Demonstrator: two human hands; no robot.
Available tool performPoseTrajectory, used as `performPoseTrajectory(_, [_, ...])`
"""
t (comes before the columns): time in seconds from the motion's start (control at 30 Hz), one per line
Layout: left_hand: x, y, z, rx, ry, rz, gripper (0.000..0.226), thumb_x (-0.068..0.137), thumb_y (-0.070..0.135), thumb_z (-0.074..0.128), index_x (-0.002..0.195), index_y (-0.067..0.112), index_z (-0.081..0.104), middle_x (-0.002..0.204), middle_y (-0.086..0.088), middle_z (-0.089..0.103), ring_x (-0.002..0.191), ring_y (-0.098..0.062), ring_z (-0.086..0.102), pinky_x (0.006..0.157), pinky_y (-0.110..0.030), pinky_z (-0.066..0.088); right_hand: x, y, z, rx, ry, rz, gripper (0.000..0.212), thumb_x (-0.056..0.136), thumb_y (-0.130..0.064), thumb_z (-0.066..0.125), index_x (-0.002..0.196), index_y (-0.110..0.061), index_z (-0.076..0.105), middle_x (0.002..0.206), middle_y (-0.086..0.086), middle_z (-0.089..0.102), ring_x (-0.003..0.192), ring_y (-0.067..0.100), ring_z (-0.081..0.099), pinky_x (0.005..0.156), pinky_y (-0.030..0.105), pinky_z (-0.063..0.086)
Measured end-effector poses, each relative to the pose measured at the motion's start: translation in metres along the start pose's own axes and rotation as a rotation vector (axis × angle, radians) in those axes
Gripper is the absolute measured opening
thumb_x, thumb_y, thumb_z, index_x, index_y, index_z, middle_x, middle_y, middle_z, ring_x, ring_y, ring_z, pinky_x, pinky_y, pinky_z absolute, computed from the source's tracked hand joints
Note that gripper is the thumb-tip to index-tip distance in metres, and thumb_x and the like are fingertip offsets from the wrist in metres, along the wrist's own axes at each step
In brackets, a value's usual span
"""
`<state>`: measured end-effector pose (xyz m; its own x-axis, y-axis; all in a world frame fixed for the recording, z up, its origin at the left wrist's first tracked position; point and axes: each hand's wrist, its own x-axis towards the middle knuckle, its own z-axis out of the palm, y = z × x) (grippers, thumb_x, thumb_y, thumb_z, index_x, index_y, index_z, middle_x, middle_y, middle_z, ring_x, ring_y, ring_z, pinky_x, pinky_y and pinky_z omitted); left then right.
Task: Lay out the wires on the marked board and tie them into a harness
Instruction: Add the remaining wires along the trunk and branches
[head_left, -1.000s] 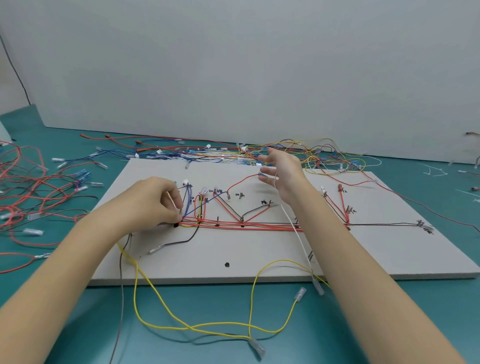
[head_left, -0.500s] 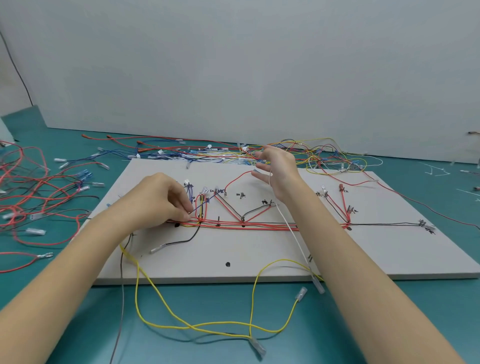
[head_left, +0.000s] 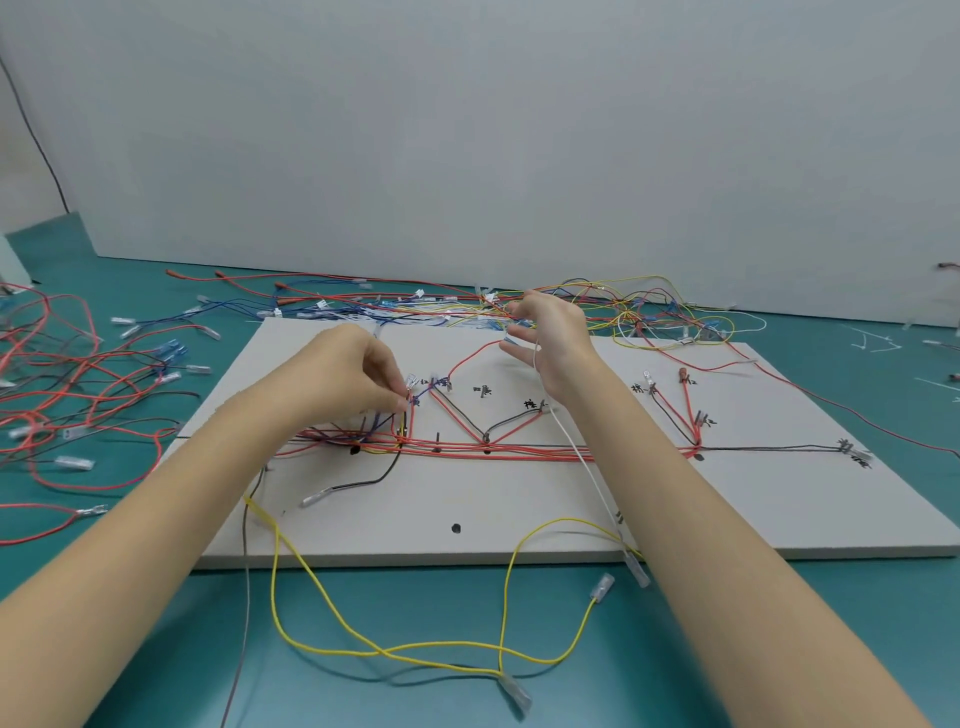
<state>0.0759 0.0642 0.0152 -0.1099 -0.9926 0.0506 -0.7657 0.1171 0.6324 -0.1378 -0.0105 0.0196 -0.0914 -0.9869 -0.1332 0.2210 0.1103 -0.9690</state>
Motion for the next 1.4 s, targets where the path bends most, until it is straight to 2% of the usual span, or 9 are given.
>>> performPoseTrajectory(0.1, [0.005, 0.011, 0.014, 0.090, 0.097, 0.143, 0.013, 0.074, 0.015, 0.081, 0.074, 0.023, 0.071, 0.067, 0.012, 0.066, 0.059, 0.006, 0.057, 0.055, -0.007, 0.038, -0.001, 0.001, 0.000, -0.004, -0.004, 0.007, 0.016, 0.086, -0.004, 0.057, 0.097, -0.013, 0.062, 0.100, 0.002, 0.060, 0.093, 0.022, 0.058, 0.083, 0.041, 0.059])
performPoseTrajectory(0.23, [0.015, 0.027, 0.032, 0.380, 0.114, 0.286, 0.019, 0.089, 0.011, 0.064, 0.103, 0.023, 0.069, 0.100, 0.003, 0.063, 0.088, -0.012, 0.055, 0.079, -0.030, 0.045, -0.001, 0.001, 0.000, -0.009, 0.001, 0.001, 0.014, 0.085, -0.003, 0.056, 0.093, -0.014, 0.061, 0.107, 0.006, 0.061, 0.095, 0.022, 0.059, 0.081, 0.040, 0.060])
performPoseTrajectory(0.3, [0.022, 0.034, 0.036, 0.616, 0.087, 0.312, 0.030, 0.093, 0.007, 0.055, 0.114, 0.026, 0.065, 0.114, 0.002, 0.056, 0.106, -0.019, 0.052, 0.079, -0.033, 0.044, -0.001, 0.000, 0.000, -0.006, 0.003, -0.006, 0.017, 0.084, -0.003, 0.055, 0.098, -0.009, 0.062, 0.104, 0.006, 0.060, 0.098, 0.024, 0.061, 0.082, 0.041, 0.060])
performPoseTrajectory(0.43, [0.033, 0.041, 0.037, 0.764, 0.012, 0.330, 0.026, 0.093, 0.007, 0.055, 0.111, 0.020, 0.069, 0.116, -0.001, 0.058, 0.111, -0.023, 0.052, 0.079, -0.033, 0.045, -0.004, -0.005, 0.002, -0.013, -0.016, -0.020, 0.014, 0.085, -0.001, 0.054, 0.089, -0.013, 0.061, 0.109, 0.009, 0.061, 0.095, 0.022, 0.060, 0.080, 0.039, 0.060])
performPoseTrajectory(0.57, [0.036, 0.029, 0.025, 0.614, 0.044, 0.318, 0.021, 0.091, 0.013, 0.060, 0.105, 0.019, 0.074, 0.106, 0.000, 0.068, 0.100, -0.022, 0.061, 0.083, -0.034, 0.052, -0.007, -0.010, 0.002, -0.004, -0.035, -0.026, 0.018, 0.086, -0.001, 0.054, 0.084, -0.018, 0.059, 0.122, 0.014, 0.061, 0.100, 0.024, 0.059, 0.080, 0.039, 0.060])
performPoseTrajectory(0.77, [0.045, 0.004, 0.021, 0.074, 0.068, 0.182, 0.010, 0.080, 0.017, 0.079, 0.090, 0.018, 0.079, 0.083, 0.008, 0.073, 0.075, 0.001, 0.064, 0.067, -0.013, 0.046, -0.014, -0.011, 0.004, 0.018, -0.076, -0.041, 0.034, 0.088, 0.001, 0.054, 0.120, -0.009, 0.057, 0.122, 0.017, 0.061, 0.096, 0.023, 0.059, 0.076, 0.035, 0.061])
performPoseTrajectory(0.93, [0.049, -0.003, 0.020, -0.159, 0.035, 0.071, 0.010, 0.081, 0.014, 0.077, 0.089, 0.021, 0.079, 0.079, 0.017, 0.073, 0.075, 0.008, 0.065, 0.066, -0.008, 0.044, -0.022, -0.014, 0.004, 0.003, -0.102, -0.049, 0.036, 0.089, 0.001, 0.053, 0.124, -0.006, 0.057, 0.123, 0.017, 0.061, 0.093, 0.025, 0.059, 0.074, 0.035, 0.061])
performPoseTrajectory(1.23, [0.059, -0.016, 0.008, -0.220, 0.054, -0.082, 0.027, 0.072, 0.011, 0.083, 0.091, 0.018, 0.066, 0.083, -0.011, 0.074, 0.072, -0.018, 0.060, 0.060, -0.026, 0.040, -0.036, -0.017, 0.009, -0.080, -0.168, -0.071, 0.034, 0.090, -0.001, 0.050, 0.122, -0.008, 0.061, 0.120, 0.011, 0.066, 0.082, 0.024, 0.062, 0.064, 0.034, 0.060])
performPoseTrajectory(1.4, [0.061, -0.028, 0.002, -0.255, 0.026, -0.072, 0.010, 0.074, 0.013, 0.083, 0.081, 0.019, 0.079, 0.077, 0.013, 0.075, 0.085, 0.000, 0.066, 0.077, -0.020, 0.048, -0.045, -0.014, 0.013, -0.162, -0.224, -0.091, 0.029, 0.090, -0.004, 0.053, 0.116, -0.013, 0.062, 0.122, 0.012, 0.065, 0.074, 0.020, 0.061, 0.060, 0.031, 0.058])
